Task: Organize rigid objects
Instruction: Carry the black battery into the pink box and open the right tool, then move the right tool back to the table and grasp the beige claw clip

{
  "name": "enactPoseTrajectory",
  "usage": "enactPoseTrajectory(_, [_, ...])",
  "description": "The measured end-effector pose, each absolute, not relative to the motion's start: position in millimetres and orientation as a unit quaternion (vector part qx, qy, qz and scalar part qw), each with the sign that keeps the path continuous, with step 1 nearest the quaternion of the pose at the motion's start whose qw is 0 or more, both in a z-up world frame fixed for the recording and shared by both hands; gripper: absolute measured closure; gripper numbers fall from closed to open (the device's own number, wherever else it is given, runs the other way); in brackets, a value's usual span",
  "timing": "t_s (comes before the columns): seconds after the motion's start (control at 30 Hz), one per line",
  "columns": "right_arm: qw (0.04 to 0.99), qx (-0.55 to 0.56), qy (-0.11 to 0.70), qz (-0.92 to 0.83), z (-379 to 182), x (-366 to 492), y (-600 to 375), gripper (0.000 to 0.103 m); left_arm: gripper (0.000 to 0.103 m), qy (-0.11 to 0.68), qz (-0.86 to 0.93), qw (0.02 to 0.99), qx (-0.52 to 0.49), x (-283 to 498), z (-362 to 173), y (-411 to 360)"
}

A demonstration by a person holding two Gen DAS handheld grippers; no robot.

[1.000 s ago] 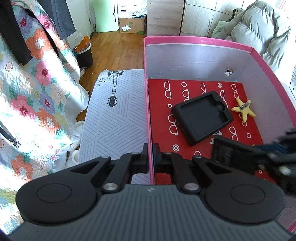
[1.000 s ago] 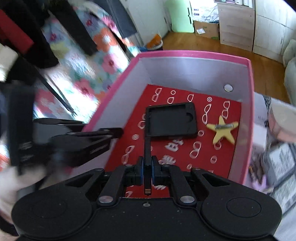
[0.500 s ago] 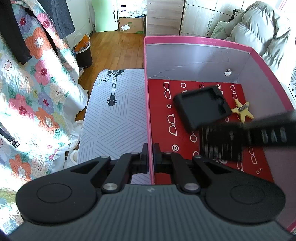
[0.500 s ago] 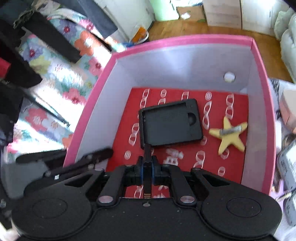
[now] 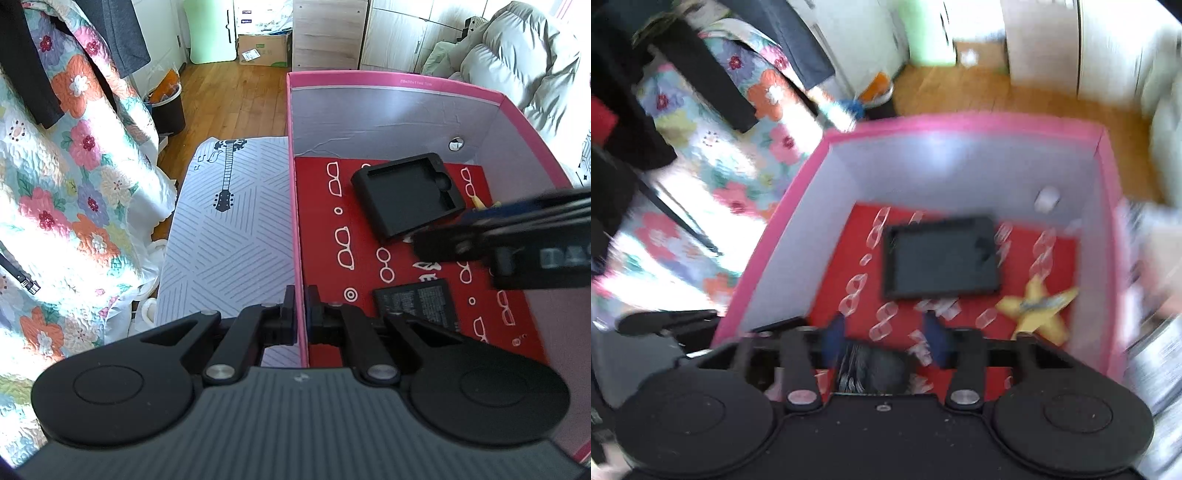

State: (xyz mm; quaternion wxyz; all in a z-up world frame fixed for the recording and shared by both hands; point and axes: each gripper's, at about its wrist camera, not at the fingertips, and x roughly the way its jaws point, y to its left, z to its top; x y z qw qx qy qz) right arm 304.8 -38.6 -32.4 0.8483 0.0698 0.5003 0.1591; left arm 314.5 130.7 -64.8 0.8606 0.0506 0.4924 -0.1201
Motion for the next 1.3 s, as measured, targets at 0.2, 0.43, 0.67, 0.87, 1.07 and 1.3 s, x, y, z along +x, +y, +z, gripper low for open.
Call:
enactPoseTrajectory(0.2, [0.861,0.047,0.471,0.186,14.5,262.1,-67.5,0.045,0.1,0.493,-0.12,0.86,0.048,315.5,-64.1,130.9])
enactPoseTrajectory(0.43, [0.889,0.055,0.424,0.165,39.6,191.9,-131.7,0.045,0.1,0.493,-0.119,0.86,0.054,314.9,-64.9,129.5])
enactPoseTrajectory(0.67, [0.908,0.027,0.398,0.126,2.2,137.6,-170.9,0.045,0.1,0.493,-0.119,0.86,0.059,315.4,-64.8,127.1])
enactPoseTrajectory(0.87, [0.903,0.021,0.407,0.135,-32.1,129.4,-177.4,0.047,0.1,0.491,-0.115,0.861,0.069,313.4,-65.8,125.1])
enactPoseTrajectory(1.07, [0.894,0.003,0.426,0.138,-53.6,140.9,-161.9,0.069,0.1,0.489,-0.114,0.862,0.069,312.9,-64.9,125.5])
enactPoseTrajectory(1.3, [0.896,0.055,0.427,0.106,-68.2,154.3,-165.6,0.044,0.1,0.49,-0.117,0.861,0.064,313.5,-64.4,127.2])
